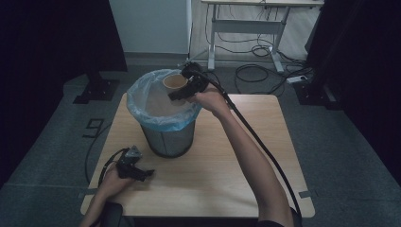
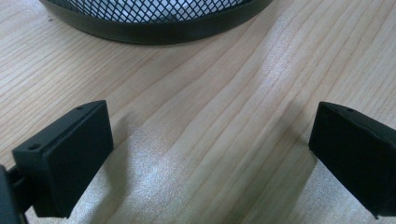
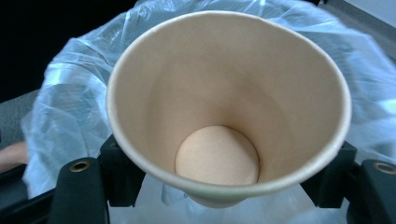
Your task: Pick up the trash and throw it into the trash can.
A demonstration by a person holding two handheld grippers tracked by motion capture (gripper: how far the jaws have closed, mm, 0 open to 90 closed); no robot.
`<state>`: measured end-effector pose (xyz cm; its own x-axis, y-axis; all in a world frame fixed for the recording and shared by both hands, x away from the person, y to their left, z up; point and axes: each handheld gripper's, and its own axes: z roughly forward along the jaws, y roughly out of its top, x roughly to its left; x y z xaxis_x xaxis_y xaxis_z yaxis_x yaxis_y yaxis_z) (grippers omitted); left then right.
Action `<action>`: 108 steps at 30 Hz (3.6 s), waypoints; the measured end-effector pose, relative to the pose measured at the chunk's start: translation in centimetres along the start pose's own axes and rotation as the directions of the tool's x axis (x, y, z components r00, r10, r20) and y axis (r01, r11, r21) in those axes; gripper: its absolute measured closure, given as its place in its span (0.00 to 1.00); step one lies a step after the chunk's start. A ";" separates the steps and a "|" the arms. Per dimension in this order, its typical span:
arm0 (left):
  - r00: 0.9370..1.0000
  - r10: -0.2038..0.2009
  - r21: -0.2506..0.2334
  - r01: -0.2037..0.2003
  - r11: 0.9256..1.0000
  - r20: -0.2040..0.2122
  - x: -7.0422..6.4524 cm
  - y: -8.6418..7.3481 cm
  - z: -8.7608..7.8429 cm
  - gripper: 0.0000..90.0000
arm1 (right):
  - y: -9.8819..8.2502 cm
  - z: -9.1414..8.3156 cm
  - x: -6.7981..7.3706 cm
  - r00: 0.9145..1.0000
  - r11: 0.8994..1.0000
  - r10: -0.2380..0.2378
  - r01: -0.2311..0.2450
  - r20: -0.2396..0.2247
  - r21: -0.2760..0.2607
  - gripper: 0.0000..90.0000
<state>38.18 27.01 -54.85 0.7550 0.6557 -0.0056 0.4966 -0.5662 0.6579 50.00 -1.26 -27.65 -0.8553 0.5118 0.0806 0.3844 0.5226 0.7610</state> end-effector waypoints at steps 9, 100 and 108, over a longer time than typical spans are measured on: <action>1.000 0.000 0.000 0.000 1.000 0.001 0.0 0.0 0.0 0.00 | -0.6 2.7 0.2 0.999 0.997 -0.036 0.035 0.013 0.066 0.13; 1.000 -0.006 0.000 0.006 1.000 -0.003 -0.1 0.0 0.0 0.00 | -22.6 -10.9 -4.4 0.966 0.996 0.088 -0.078 0.244 -0.049 0.04; 1.000 -0.006 0.000 0.006 1.000 -0.003 -0.1 0.0 0.0 0.00 | -25.6 -11.5 -4.2 0.958 0.992 0.121 -0.107 0.259 -0.065 0.04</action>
<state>38.12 26.95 -54.83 0.7507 0.6606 -0.0067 0.5009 -0.5624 0.6579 39.81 -24.64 -40.07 -0.6831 0.7304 0.0020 0.4504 0.4191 0.7884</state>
